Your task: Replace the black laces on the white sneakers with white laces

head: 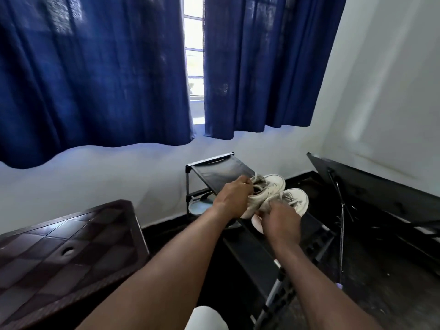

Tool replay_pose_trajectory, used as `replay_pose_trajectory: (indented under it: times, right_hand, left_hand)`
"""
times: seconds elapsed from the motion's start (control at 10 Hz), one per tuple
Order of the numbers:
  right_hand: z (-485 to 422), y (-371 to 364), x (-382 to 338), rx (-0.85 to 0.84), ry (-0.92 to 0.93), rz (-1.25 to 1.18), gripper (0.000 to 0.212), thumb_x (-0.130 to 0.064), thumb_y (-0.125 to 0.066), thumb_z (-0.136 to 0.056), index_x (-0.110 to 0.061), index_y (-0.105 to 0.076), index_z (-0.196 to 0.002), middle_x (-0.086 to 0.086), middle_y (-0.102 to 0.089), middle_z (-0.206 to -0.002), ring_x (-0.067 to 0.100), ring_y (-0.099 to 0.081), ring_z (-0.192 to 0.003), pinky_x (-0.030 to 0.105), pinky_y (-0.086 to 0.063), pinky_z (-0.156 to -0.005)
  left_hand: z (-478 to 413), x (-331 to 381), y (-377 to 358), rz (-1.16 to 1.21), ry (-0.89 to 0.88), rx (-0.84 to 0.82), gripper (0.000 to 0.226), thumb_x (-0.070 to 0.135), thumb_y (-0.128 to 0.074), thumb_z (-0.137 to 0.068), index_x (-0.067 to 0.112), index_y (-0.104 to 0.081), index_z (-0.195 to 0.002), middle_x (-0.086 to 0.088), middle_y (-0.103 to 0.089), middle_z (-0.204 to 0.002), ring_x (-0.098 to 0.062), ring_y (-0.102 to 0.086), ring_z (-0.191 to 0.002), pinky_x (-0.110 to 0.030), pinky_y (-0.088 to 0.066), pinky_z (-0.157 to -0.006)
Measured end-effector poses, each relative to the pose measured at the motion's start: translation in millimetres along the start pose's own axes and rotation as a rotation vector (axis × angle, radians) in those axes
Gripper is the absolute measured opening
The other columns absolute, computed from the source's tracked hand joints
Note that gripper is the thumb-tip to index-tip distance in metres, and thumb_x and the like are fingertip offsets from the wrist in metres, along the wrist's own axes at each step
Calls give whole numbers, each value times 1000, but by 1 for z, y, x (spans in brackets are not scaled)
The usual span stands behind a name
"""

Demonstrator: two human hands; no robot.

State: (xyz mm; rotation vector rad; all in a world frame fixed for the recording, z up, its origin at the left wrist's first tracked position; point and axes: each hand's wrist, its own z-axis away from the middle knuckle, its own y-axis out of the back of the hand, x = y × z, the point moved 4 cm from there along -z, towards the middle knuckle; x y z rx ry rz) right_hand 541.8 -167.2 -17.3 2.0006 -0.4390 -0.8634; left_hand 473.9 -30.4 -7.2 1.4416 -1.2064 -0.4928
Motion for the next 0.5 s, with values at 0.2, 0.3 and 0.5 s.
replay_pose_trajectory:
  times: [0.2,0.3,0.5]
  right_hand:
    - [-5,-27,3,-6,27,-11,10,-16,-63,-91,-10,-68,-98,10,-69,-104,36,-66,-97,42,-46,-75]
    - [-5,-27,2,10,30,-11,12,-17,-63,-92,-9,-67,-98,10,-68,-104,38,-65,-98,42,-45,-75]
    - [2,-15,3,-13,2,-55,10,-19,-64,-92,-11,-66,-98,9,-68,-105,36,-65,-98,41,-47,-78]
  left_hand:
    - [-6,-22,-25,72,34,-33,47,9,-70,-85,19,-66,-130,6,-51,-144,-28,-62,-120,-31,-46,-103]
    - [-3,-24,-26,101,34,-24,51,8,-69,-85,22,-65,-134,8,-49,-150,-27,-61,-124,-32,-46,-105]
    - [21,-22,-12,127,61,42,63,1,-65,-82,33,-57,-136,10,-47,-149,-27,-63,-119,-38,-52,-98]
